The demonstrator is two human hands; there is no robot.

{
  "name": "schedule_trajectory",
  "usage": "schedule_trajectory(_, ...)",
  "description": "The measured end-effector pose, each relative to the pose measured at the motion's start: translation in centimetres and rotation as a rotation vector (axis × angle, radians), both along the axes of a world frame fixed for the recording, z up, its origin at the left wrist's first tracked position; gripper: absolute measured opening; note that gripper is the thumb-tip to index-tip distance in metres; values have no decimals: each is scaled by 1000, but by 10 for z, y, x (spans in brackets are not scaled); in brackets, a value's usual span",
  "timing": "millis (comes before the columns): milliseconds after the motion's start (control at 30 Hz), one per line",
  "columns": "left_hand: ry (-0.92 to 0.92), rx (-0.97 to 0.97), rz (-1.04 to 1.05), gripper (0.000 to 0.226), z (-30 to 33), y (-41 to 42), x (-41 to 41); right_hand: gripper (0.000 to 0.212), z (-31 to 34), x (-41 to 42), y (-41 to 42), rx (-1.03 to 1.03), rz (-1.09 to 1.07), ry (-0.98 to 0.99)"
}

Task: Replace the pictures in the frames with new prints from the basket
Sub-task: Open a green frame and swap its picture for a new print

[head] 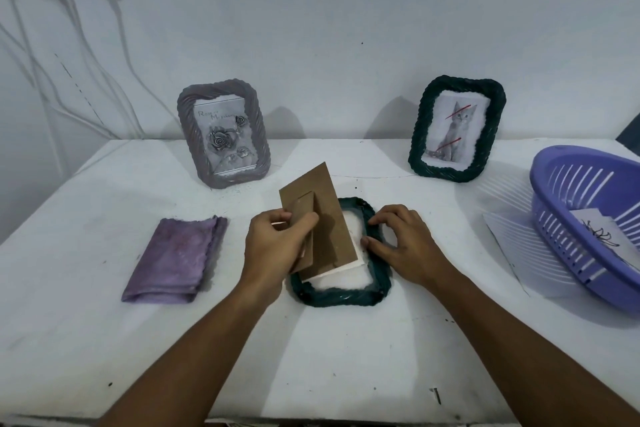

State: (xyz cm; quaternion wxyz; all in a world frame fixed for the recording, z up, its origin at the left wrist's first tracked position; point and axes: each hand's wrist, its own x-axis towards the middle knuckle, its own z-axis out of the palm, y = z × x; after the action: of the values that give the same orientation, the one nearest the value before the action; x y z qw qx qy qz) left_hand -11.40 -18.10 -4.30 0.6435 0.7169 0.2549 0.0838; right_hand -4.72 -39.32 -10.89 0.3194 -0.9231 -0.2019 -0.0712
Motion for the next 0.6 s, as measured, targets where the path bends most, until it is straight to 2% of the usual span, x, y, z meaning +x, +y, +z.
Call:
schedule_trajectory(200,-21,-111,6,37,-1,21,3,33,1,-1,1,0,-10,-1)
schedule_trajectory(300,-27,-95,-11,36,-1,29,5,33,2,-2,2,-4,-7,2)
schedule_trajectory(400,-10,6,-34,36,6,38,5,33,2,-2,1,-4,-4,7)
schedule_trajectory(533,60,174,-56,15,12,52,-4,31,3,-3,2,-2,-8,1)
schedule_trajectory(600,91,306,-53,24,8,56,-11,31,3,-3,2,-2,-5,-8)
